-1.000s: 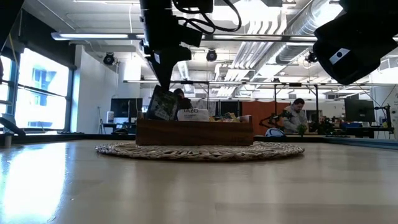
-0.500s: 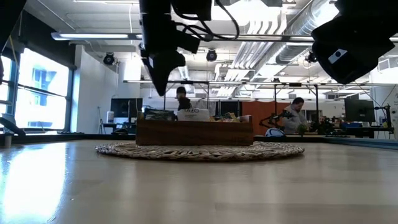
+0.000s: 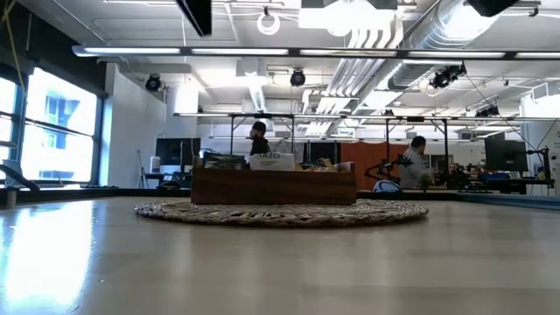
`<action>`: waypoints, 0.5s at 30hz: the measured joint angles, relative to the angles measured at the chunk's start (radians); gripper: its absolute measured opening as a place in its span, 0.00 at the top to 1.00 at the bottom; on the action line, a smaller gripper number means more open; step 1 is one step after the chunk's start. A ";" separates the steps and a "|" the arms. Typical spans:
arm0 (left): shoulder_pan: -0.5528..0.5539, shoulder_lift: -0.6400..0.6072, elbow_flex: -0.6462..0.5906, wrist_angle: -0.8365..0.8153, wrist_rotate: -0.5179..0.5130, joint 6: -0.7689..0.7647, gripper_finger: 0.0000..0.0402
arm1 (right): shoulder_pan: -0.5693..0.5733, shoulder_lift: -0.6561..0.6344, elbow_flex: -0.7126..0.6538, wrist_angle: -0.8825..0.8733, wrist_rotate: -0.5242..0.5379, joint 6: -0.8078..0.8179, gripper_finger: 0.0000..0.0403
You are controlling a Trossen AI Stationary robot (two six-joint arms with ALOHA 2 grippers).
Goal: Pick & Place Tea
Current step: Return to Home Position
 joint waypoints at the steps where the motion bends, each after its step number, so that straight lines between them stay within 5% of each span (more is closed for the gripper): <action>1: -0.023 -0.027 -0.001 0.001 -0.017 -0.005 0.69 | 0.000 -0.063 0.000 -0.066 0.026 -0.027 0.71; 7: -0.199 -0.249 -0.117 0.001 -0.175 -0.163 0.69 | -0.002 -0.382 0.000 -0.404 0.323 0.023 0.71; 15: -0.461 -0.507 -0.581 0.157 -0.319 -0.481 0.70 | -0.043 -0.668 0.000 -0.725 0.430 0.008 0.71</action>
